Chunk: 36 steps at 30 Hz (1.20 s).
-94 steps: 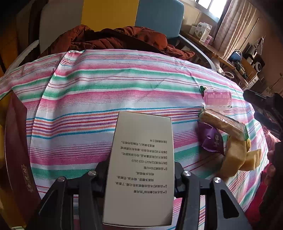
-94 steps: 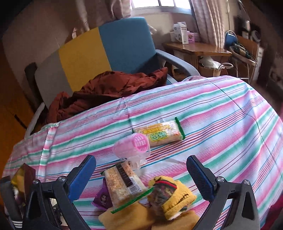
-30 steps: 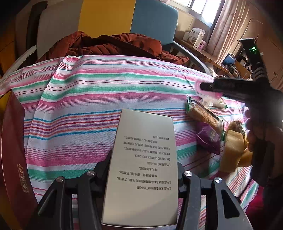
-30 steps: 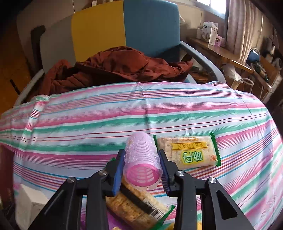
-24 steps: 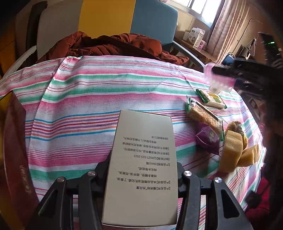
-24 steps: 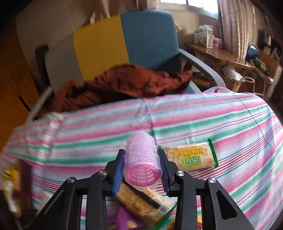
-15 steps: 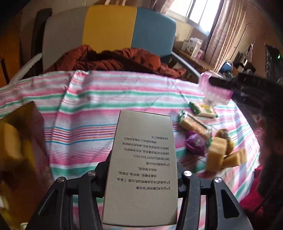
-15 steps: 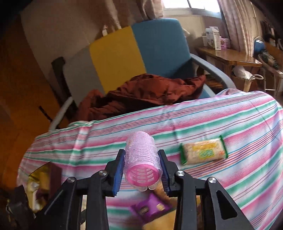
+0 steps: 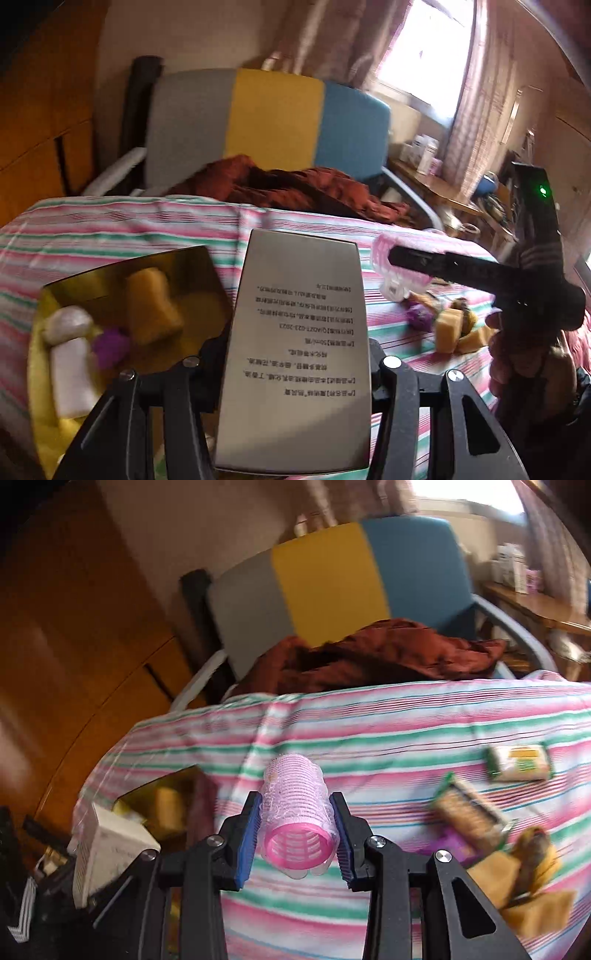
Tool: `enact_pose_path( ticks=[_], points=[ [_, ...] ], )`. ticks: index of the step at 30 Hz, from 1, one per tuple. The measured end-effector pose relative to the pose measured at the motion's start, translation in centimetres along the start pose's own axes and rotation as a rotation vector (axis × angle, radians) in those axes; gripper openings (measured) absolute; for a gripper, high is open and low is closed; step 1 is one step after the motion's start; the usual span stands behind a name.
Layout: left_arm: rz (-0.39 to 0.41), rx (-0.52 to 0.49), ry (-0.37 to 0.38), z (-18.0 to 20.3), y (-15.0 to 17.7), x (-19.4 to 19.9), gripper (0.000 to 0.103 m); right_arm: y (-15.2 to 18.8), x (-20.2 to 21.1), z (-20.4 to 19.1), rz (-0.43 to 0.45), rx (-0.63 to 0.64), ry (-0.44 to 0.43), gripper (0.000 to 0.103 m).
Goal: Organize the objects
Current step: 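Carry the white box and pink roller over the gold tray, then release the white box and pink roller into the gold tray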
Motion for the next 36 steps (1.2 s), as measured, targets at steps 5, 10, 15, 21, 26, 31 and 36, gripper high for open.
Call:
enact_pose_path(
  ticks=[5,10,15,21,26,31,36],
  points=[
    [0.027,0.078,-0.066,-5.3,0.1,2.1,0.053,0.6,-1.6,-6.1,-0.033,0.080,-0.085,0.037],
    [0.042,0.158,-0.148,-11.0,1.0,3.6,0.053,1.7,-2.6,-11.0,-0.063,0.148,-0.143,0.037],
    [0.030,0.219,-0.206,-15.1,2.5,4.4,0.053,2.9,-3.8,-14.0,-0.100,0.185,-0.176,0.037],
    [0.001,0.247,-0.223,-16.7,4.0,4.2,0.053,3.8,-5.0,-15.5,-0.135,0.202,-0.177,0.038],
    [-0.041,0.267,-0.221,-17.0,5.0,3.6,0.053,4.4,-5.8,-16.3,-0.162,0.215,-0.169,0.038],
    [-0.056,0.278,-0.231,-17.2,5.5,3.5,0.054,5.0,-6.2,-16.7,-0.181,0.225,-0.153,0.043],
    [-0.039,0.284,-0.246,-17.4,5.2,4.0,0.054,5.5,-6.1,-16.9,-0.184,0.233,-0.139,0.056]
  ],
)
Point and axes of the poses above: each gripper's, at about its wrist camera, not at the fingertips, and x roughly against the way its jaws point, z to its right, y to its underside, the point moved 7 cm from there along -x, roughly the way its jaws point, and after that the axes turned 11 degrees about x, right-handed, at the moved point
